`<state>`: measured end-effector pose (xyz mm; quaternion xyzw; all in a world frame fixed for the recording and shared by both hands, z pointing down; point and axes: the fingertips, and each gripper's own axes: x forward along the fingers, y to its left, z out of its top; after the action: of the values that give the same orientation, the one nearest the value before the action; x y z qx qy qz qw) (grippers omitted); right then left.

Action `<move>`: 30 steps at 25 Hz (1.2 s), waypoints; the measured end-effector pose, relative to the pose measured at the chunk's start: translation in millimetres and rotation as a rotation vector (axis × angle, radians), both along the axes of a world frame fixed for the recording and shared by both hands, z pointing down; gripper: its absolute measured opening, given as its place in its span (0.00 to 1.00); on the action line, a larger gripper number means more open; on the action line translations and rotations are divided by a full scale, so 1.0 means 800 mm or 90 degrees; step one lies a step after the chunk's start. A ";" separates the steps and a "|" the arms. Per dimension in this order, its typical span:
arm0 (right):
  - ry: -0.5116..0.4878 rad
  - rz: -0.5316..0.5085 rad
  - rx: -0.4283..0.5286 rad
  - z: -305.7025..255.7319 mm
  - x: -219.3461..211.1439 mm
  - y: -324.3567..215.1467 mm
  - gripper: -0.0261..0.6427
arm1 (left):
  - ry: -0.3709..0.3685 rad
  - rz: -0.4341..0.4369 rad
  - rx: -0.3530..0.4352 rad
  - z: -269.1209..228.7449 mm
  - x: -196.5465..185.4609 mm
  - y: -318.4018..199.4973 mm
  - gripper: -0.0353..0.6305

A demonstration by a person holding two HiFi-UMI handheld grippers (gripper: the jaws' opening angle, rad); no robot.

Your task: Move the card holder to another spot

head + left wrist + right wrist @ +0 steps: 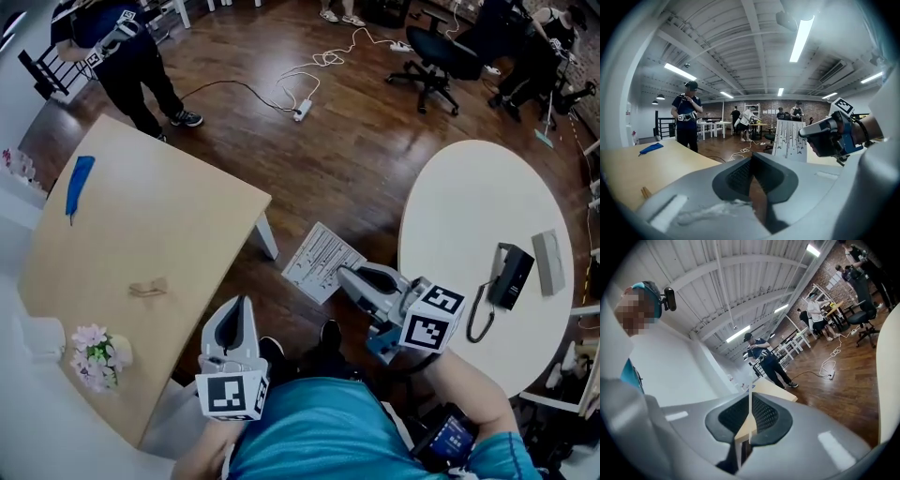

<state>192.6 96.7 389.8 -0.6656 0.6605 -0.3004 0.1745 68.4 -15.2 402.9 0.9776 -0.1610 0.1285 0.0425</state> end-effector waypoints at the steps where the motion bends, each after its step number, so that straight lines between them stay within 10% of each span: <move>1: 0.004 0.003 0.000 -0.003 -0.003 0.001 0.05 | -0.005 0.012 0.001 0.001 0.000 0.002 0.07; 30: -0.012 0.121 0.003 -0.003 -0.001 0.037 0.05 | 0.015 0.080 0.016 -0.004 0.008 0.002 0.08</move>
<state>192.0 126.2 387.0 -0.7223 0.5932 -0.2871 0.2097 74.8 -13.5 399.6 0.9876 -0.1008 0.1177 0.0237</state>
